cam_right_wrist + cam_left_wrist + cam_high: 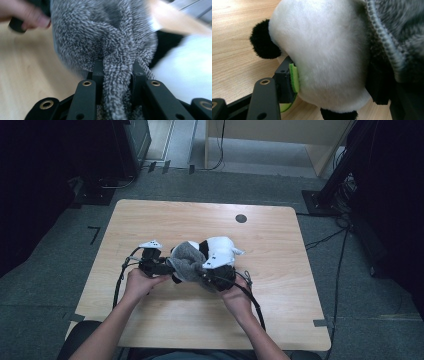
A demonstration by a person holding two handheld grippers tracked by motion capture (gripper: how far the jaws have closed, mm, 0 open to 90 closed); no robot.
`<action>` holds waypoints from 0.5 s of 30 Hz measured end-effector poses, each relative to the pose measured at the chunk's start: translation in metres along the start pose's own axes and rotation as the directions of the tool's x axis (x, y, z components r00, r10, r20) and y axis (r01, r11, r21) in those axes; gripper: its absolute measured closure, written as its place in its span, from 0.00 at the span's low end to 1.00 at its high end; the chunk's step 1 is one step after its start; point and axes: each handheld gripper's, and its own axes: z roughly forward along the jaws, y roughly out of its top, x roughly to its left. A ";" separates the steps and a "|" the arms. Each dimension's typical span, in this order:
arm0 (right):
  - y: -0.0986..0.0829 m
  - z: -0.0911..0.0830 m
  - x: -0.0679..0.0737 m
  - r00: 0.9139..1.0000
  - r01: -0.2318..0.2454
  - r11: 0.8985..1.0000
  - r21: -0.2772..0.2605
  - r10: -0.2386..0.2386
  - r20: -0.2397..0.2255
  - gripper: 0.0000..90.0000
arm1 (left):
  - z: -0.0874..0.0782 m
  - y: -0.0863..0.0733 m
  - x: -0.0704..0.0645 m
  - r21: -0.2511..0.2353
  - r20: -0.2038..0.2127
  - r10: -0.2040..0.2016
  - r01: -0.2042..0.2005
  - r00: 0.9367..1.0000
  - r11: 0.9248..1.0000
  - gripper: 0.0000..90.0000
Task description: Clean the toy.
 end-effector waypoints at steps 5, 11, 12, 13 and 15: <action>-0.012 0.013 0.007 0.998 0.022 0.998 0.054 -0.018 -0.060 0.82 | 0.000 0.000 0.000 0.010 -0.005 0.010 -0.010 1.000 1.000 0.40; -0.025 0.023 0.001 0.996 0.023 0.983 0.180 -0.007 -0.089 0.82 | 0.000 0.001 0.000 0.016 -0.006 0.008 -0.008 1.000 1.000 0.42; -0.027 0.024 0.000 0.997 0.026 0.978 0.206 -0.010 -0.080 0.82 | 0.000 0.001 0.000 0.017 -0.007 0.009 -0.009 1.000 1.000 0.42; -0.028 0.023 -0.002 0.997 0.027 0.974 0.224 -0.010 -0.075 0.82 | 0.000 0.001 0.000 0.019 -0.007 0.013 -0.013 1.000 1.000 0.43; -0.031 0.019 -0.008 0.997 0.018 0.972 0.233 0.000 -0.077 0.82 | 0.000 0.001 0.000 0.020 -0.008 0.016 -0.016 1.000 1.000 0.43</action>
